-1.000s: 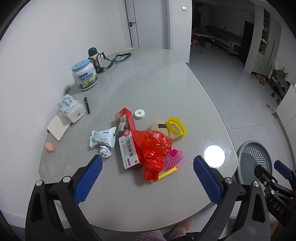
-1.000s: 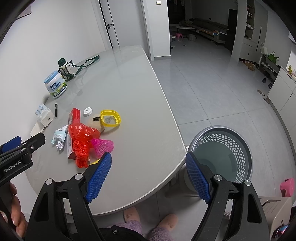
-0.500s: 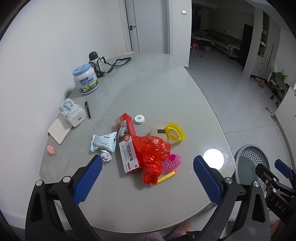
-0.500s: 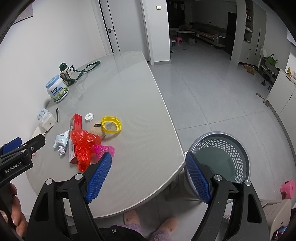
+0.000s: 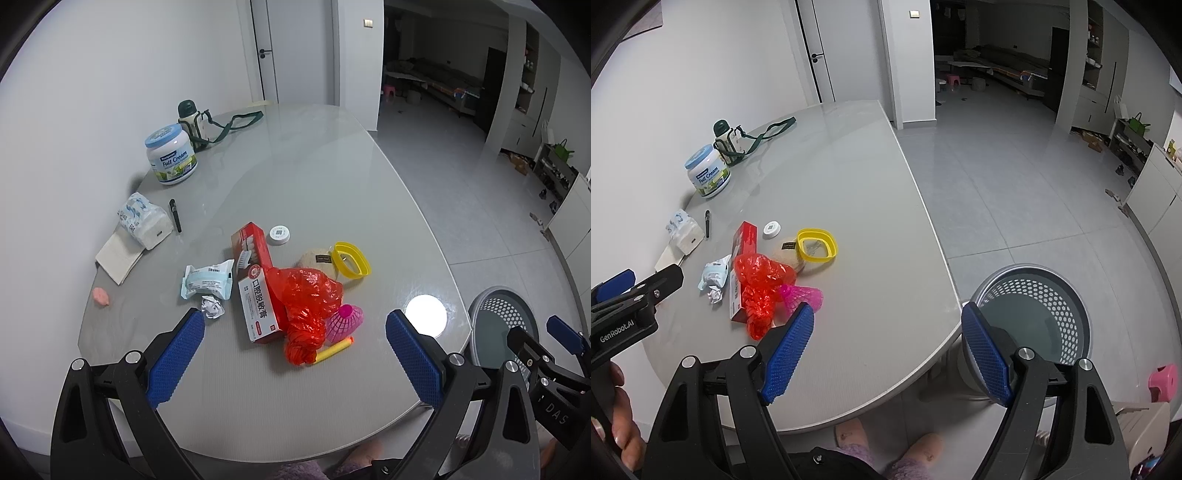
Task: Collect trash
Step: 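Grasp the red plastic bag with the left tool while the right tool grasps the pink shuttlecock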
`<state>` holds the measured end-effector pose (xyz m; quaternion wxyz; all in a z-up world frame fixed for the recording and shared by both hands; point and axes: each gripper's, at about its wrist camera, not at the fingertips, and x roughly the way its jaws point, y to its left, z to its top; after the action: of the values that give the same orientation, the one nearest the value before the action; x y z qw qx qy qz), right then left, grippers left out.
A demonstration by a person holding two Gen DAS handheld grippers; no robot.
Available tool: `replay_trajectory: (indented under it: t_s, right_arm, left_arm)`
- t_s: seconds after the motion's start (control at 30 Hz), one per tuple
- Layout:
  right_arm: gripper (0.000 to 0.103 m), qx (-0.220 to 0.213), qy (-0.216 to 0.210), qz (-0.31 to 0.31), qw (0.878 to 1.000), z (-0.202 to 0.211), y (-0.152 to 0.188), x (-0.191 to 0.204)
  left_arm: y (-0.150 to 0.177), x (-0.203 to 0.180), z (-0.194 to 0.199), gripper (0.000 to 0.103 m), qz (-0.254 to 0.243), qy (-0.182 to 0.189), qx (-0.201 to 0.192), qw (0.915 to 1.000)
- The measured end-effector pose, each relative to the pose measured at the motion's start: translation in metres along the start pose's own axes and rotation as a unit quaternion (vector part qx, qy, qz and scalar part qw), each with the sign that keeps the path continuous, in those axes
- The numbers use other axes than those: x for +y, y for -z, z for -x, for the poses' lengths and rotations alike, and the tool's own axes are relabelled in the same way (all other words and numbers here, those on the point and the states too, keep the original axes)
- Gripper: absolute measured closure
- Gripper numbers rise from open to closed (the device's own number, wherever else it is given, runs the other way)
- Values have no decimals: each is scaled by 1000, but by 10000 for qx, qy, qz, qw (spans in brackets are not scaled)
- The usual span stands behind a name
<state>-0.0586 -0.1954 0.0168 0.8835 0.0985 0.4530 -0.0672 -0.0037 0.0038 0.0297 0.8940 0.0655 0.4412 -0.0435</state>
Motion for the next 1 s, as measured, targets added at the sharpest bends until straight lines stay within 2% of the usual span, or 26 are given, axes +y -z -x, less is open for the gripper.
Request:
replay_trajectory:
  t_s: [0.3, 0.43, 0.7, 0.87, 1.0]
  right_arm:
    - [24, 67, -127, 87, 9999, -6, 1, 8]
    - [25, 188, -261, 201, 9993, -18, 8, 16]
    - [25, 613, -550, 571, 9950, -65, 26, 47]
    - [25, 777, -625, 754, 9922, -101, 33, 69]
    - [25, 733, -684, 794, 9918, -126, 35, 78]
  left_arm:
    - [7, 9, -3, 6, 77, -27, 67, 9999]
    - [14, 25, -15, 6, 198, -119, 217, 9995]
    - [42, 74, -51, 6, 523, -516, 589, 9956]
    - [56, 99, -74, 6, 594, -736, 628, 9935]
    - [64, 106, -93, 6, 555, -649, 656, 9942]
